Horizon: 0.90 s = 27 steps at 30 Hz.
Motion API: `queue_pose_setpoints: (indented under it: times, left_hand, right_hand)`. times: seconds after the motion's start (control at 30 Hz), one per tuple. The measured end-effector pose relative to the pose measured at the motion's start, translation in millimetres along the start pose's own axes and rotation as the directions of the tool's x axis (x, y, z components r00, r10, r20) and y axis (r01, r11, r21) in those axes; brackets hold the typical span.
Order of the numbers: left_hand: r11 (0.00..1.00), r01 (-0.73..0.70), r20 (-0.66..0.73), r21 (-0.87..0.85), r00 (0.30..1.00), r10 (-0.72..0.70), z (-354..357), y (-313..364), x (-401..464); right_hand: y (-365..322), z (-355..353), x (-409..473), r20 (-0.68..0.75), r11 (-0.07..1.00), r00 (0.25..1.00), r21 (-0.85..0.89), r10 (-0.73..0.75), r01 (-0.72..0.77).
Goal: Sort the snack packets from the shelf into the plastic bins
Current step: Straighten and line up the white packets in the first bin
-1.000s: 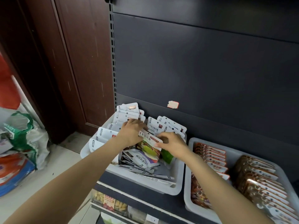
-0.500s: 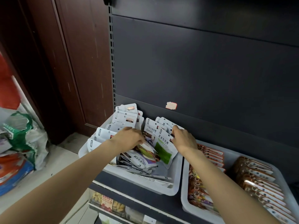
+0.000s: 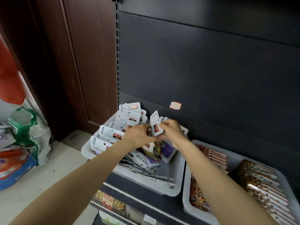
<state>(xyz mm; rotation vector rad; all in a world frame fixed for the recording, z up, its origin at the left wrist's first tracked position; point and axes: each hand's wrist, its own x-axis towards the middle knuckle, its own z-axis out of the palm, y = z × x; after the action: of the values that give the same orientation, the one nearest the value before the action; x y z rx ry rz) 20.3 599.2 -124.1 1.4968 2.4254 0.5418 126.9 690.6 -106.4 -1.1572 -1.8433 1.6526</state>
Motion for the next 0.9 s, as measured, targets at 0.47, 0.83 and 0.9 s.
queue_pose_setpoints:
  times: [0.47,0.83,0.9]
  left_hand:
    - [0.946,0.033,0.112,-0.324,0.994,0.004,-8.1,-22.8,10.0]
    - [0.886,-0.030,-0.225,-0.464,0.971,-0.084,0.3,-1.9,36.2]
    - [0.930,-0.047,-0.144,-0.364,0.990,-0.006,1.0,-7.1,31.2]
  right_hand:
    - [20.4,-26.7,24.4,-0.003,0.838,0.943,-0.459,-0.333,0.294]
    - [52.1,-18.3,6.8,0.102,0.857,0.984,-0.484,-0.147,0.178]
    - [61.5,-20.9,7.3,0.301,0.785,0.954,-0.586,-0.021,0.202]
